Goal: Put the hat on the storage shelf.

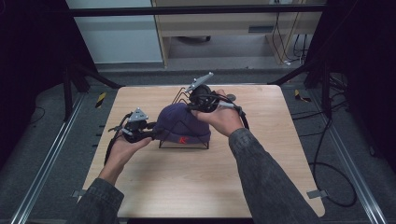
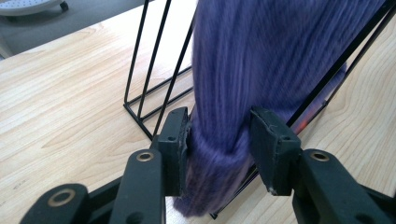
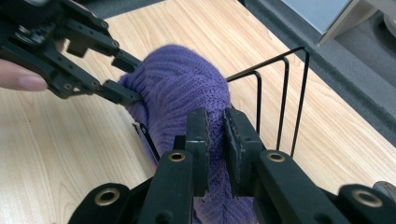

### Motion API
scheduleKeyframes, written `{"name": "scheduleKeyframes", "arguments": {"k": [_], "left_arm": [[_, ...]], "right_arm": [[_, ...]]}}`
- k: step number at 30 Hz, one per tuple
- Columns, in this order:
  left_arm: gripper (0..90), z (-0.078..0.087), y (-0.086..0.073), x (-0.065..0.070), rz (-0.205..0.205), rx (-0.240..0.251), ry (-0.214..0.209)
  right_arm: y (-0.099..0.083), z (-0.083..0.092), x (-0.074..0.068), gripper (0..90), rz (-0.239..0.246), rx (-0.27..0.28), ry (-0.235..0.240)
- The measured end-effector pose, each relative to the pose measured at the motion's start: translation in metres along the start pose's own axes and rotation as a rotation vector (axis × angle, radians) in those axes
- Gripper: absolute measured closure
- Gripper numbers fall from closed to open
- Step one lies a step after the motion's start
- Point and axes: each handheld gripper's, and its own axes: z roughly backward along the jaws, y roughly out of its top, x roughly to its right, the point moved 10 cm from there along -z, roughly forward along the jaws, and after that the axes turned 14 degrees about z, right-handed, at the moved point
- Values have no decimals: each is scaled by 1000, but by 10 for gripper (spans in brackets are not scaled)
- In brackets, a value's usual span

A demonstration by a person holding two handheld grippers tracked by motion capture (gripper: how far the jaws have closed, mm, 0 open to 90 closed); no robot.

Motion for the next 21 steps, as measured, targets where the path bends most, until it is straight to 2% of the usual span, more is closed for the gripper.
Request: {"name": "scheduleKeyframes", "arguments": {"k": [5,8,16,21], "left_arm": [[695,2,-2,-3,3,-13,-1],[725,2,-3,-5,8,-22,2],[661,4,-2,-7,3,-13,19],[613,5,-7,-11,23,-16,35]], "right_arm": [[-4,-10,-7,808,0,-13,17],[-2,-13,-11,807,3,-8,26],[6,-16,-13,809,5,-3,36],[5,-18,-14,807,4,-5,40]]}}
